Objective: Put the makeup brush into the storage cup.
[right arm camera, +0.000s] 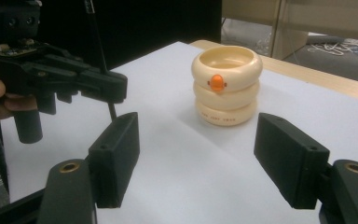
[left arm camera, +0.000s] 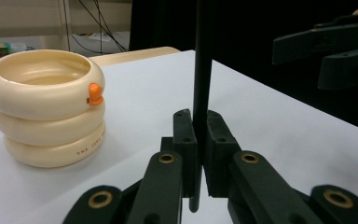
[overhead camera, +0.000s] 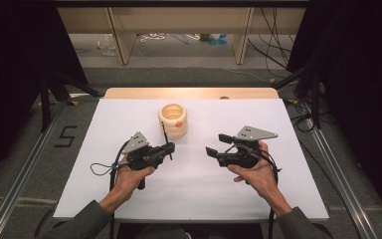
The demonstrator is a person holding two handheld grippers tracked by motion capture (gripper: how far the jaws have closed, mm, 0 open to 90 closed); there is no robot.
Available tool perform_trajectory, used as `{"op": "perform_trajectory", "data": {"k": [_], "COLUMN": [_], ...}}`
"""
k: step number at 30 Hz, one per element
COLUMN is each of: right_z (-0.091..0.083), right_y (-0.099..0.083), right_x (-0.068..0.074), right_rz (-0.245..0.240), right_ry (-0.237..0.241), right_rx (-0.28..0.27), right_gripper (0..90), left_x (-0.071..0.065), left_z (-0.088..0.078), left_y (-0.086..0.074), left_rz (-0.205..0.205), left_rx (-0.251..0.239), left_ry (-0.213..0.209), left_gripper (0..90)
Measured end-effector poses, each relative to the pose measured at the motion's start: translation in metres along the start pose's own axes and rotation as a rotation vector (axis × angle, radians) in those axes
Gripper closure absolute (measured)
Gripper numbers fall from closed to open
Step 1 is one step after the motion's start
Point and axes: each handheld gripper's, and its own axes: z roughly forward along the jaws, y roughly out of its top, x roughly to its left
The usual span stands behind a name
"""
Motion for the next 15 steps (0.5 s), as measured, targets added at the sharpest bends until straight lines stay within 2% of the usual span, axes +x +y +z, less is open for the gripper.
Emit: {"op": "perform_trajectory", "data": {"k": [3,5,9,15], "right_z": [-0.003,-0.006,-0.010,-0.014], "right_y": [-0.004,-0.007,-0.013,-0.020], "right_x": [-0.002,-0.003,-0.004,-0.003], "right_rz": [0.005,0.008,0.018,0.017], "right_ry": [-0.017,-0.024,-0.036,-0.047], "right_rx": [0.004,0.014,0.018,0.015], "right_gripper": [30.9,30.9,30.9,30.8], "left_x": [0.002,0.005,0.010,0.017], "left_z": [0.000,-0.001,-0.001,0.002], "left_y": [0.001,0.003,0.006,0.009], "left_rz": [-0.012,0.007,0.011,-0.015], "left_rx": [-0.006,-0.004,0.002,0.005], "left_ry": [0.015,0.014,0.025,0.049], "left_gripper": [84.7,84.7,84.7,84.7]}}
